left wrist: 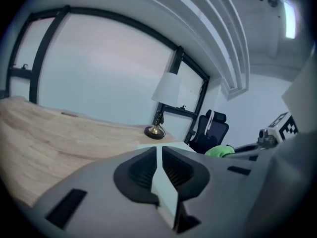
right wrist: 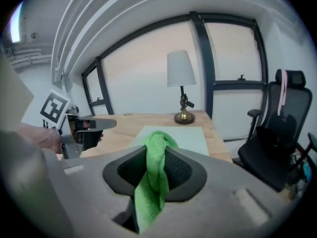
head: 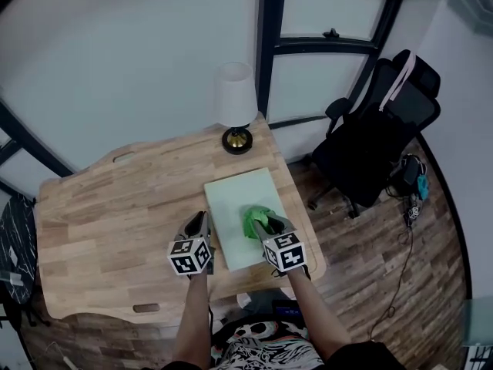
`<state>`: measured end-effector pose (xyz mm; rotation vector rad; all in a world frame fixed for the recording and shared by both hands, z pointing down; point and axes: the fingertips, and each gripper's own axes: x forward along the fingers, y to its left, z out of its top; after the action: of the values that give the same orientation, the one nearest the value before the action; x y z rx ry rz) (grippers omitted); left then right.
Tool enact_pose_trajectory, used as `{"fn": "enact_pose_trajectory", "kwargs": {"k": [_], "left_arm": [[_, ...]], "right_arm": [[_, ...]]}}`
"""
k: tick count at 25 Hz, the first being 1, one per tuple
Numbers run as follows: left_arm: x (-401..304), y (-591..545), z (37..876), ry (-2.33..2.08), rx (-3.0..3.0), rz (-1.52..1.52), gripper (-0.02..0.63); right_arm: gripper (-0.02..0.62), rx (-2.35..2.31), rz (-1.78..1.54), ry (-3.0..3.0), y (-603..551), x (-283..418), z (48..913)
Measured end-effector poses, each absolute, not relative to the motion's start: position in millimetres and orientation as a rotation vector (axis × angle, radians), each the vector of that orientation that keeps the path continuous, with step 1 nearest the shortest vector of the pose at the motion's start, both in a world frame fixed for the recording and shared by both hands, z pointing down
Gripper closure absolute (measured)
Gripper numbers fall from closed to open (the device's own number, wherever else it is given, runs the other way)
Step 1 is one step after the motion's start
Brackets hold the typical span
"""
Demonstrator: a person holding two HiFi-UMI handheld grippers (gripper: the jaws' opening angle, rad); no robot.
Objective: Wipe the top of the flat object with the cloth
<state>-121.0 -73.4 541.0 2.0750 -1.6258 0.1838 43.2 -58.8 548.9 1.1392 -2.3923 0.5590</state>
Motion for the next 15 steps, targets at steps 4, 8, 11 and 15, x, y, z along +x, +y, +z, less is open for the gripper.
{"fn": "enact_pose_trajectory", "kwargs": {"k": [4,8,11,15], "left_arm": [[-112.1,-53.2,509.4,-1.679,2.14,0.19,0.586],[-102.1,-36.1,483.2,-1.741,2.15,0.178,0.591],[-94.0,-25.1,467.1,-1.815,2.14,0.212,0.598],[-72.1,-11.9,438.9,-1.834,2.148,0.086,0.598]], "right_arm": [[0.502,1.248,0.362,-2.417,-55.0,52.4,514.8],[0.502,1.32,0.233,-2.459,-44.3,62.4,480.8],[0.502,1.274,0.146,-2.513,-31.1,59.8,456.3],[0.502,1.23,0.074,-2.567,-15.5,65.9,433.4]]}}
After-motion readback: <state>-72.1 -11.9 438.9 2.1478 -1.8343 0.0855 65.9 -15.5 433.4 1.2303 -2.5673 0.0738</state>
